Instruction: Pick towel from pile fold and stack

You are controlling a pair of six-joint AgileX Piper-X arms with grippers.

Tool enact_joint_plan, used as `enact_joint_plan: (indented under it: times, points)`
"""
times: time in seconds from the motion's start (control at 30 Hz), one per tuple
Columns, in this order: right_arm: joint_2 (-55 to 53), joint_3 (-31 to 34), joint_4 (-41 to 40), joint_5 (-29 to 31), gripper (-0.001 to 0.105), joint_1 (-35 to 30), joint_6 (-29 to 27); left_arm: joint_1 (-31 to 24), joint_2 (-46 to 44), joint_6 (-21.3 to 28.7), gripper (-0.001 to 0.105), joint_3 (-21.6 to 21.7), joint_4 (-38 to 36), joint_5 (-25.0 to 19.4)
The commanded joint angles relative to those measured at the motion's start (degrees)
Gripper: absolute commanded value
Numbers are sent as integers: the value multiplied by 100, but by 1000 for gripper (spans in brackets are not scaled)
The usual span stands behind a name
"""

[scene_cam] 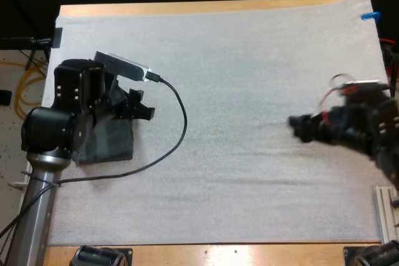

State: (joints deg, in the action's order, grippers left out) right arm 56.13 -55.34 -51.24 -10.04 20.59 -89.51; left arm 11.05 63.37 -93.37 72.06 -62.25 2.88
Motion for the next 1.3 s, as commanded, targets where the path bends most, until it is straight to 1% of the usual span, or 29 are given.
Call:
enact_joint_plan:
  times: [0.0, 0.17, 0.3, 0.4, 0.47, 0.53, 0.6, 0.7, 0.8, 0.9, 1.1, 1.27]
  points:
    - [-61, -47, -93, -63, 71, -429, -319, 9, -104, -1, 51, 28, -89, -11]
    - [-218, -102, -624, -55, 71, -1632, -1170, 5, -340, 311, 51, 28, -113, -124]
    - [-559, -102, -822, 6, 71, -2157, -1330, -136, -582, 385, 51, 19, -131, -288]
    - [-923, -102, -942, 144, 71, -2214, -1745, -402, -838, 492, 51, -157, -130, -288]
    - [-1180, -102, -1072, 240, 71, -2215, -1821, -623, -1076, 488, 51, -407, -95, -330]
    - [-1372, -102, -1170, 241, 71, -2215, -1825, -774, -1309, 474, 51, -674, -26, -329]
    - [-1634, -102, -1247, 236, 71, -2215, -1825, -877, -1649, 474, 51, -1068, 17, -329]
    - [-1968, -102, -1376, 228, 71, -2215, -1817, -878, -2248, 474, 51, -1617, 117, -329]
    - [-2330, -102, -1504, 228, 71, -2215, -1701, -878, -3014, 474, 51, -2027, 172, -364]
    - [-2764, -74, -1530, 228, 71, -2215, -1699, -878, -3865, 474, 51, -2265, 208, -386]
    - [-3859, 186, -1506, 228, 71, -2215, -1742, -878, -5287, 490, 51, -2514, 164, -458]
    - [-4939, 576, -1500, 233, 71, -2215, -1742, -878, -6203, 490, 51, -2638, -352, -458]
